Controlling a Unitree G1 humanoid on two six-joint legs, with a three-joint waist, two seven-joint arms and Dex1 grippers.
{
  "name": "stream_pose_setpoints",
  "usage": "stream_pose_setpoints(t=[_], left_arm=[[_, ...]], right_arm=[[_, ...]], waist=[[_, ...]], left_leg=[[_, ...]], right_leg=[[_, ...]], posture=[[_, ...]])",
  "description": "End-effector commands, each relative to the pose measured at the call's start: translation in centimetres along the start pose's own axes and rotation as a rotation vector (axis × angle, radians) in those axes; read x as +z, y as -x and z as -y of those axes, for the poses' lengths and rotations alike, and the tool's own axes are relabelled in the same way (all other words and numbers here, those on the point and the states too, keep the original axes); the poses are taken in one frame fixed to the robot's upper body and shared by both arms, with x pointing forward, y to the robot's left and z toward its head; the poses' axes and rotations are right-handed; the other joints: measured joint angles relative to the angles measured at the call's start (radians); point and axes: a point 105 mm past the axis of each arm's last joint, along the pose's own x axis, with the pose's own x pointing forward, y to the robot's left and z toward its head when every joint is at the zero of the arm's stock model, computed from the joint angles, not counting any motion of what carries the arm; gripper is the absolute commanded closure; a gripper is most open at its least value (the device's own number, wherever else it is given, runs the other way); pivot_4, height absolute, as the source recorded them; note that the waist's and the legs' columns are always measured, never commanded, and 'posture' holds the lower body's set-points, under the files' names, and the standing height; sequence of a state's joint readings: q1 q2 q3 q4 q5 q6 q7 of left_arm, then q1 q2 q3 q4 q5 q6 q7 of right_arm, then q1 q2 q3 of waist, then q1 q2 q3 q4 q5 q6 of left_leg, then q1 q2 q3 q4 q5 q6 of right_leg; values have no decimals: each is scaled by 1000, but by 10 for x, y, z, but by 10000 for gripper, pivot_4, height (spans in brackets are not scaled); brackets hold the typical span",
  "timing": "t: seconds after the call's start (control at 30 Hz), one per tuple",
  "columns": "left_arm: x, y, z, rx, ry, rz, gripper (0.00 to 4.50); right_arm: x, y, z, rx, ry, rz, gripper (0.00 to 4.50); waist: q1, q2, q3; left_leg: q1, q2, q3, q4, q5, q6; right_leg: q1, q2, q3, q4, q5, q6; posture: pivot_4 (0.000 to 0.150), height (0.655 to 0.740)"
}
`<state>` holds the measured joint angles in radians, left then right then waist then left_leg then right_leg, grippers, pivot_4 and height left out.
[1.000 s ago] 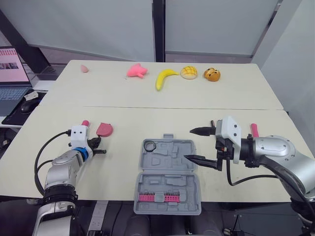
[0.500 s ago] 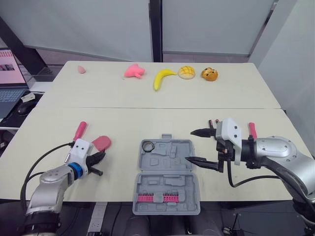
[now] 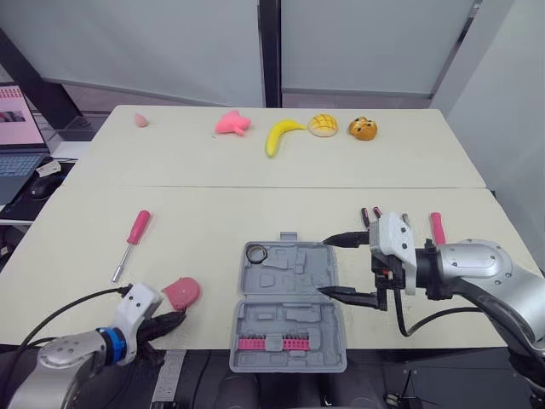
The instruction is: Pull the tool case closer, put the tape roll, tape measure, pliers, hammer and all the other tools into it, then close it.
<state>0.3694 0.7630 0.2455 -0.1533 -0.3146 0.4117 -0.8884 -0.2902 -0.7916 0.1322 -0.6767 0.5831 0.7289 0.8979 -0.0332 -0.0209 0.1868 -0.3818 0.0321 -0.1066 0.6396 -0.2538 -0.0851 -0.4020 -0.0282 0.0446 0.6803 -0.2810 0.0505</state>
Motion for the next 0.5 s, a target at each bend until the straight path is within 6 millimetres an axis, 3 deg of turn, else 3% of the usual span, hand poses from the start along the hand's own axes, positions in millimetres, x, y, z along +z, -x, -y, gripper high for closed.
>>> stream_pose_setpoints(t=[0.03,0.5], left_arm=[[4,12,-6,18,-24,11,44815],[-20,19,-15,48,-4,-9,44815]], right_arm=[[11,-1,-10,57,47,11,0],[14,-4,-17,127,61,-9,0]], waist=[[0,0,0],[0,0,0]], left_leg=[[0,0,0,0,0,0],[-1,0,1,0,0,0]], right_leg=[[0,0,0,0,0,0],[-1,0,0,0,0,0]], posture=[[1500,7400],[1500,7400]])
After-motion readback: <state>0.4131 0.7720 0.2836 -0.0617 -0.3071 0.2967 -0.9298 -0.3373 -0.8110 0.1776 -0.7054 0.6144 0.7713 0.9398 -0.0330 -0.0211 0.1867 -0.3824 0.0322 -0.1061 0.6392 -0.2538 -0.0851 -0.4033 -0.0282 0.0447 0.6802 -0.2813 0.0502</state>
